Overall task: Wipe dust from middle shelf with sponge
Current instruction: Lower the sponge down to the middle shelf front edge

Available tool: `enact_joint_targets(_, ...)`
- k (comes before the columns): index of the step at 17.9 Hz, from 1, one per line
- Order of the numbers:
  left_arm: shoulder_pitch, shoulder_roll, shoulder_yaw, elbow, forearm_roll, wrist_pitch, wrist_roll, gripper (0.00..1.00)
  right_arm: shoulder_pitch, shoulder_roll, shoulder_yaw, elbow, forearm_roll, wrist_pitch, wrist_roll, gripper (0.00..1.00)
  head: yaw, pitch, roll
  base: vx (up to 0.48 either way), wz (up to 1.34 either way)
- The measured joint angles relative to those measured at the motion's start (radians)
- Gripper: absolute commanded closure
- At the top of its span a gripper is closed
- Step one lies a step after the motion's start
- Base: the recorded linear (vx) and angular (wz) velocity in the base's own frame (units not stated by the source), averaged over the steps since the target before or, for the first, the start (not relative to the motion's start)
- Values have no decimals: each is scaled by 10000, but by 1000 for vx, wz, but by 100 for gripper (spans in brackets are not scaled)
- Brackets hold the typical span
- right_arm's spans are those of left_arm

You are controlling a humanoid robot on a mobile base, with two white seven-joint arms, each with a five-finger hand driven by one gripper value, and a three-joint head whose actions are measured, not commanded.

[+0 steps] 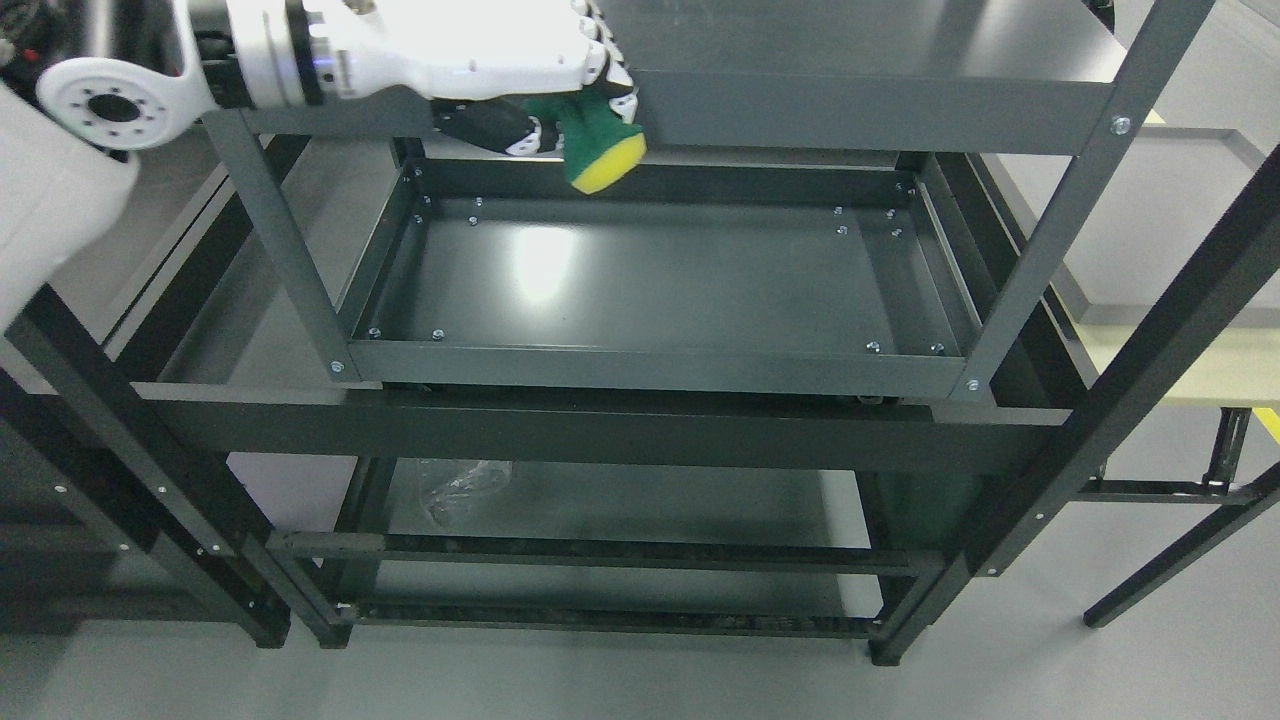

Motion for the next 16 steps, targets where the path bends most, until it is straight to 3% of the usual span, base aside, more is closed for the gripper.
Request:
enact_joint_targets(4, 596, 1568, 432, -662, 963, 0, -8, 99, 0, 0, 0, 0, 0, 0, -4, 0, 0, 0, 0, 0, 0)
enact_joint_targets(9, 1719, 2595, 846, -1513, 2542, 0, 159, 99, 2, 0, 0, 0, 0, 0, -4, 0, 0, 0, 0, 0, 0)
enact_joint_targets(12, 3288, 2478, 1411, -1891, 3185, 0, 235, 100, 1, 0, 0, 0, 0, 0, -6, 0, 0, 0, 0, 0, 0)
enact_joint_targets(16, 5911, 1413, 2465, -2153, 3573, -1, -356, 100, 3, 0, 0, 0, 0, 0, -6, 0, 0, 0, 0, 0, 0)
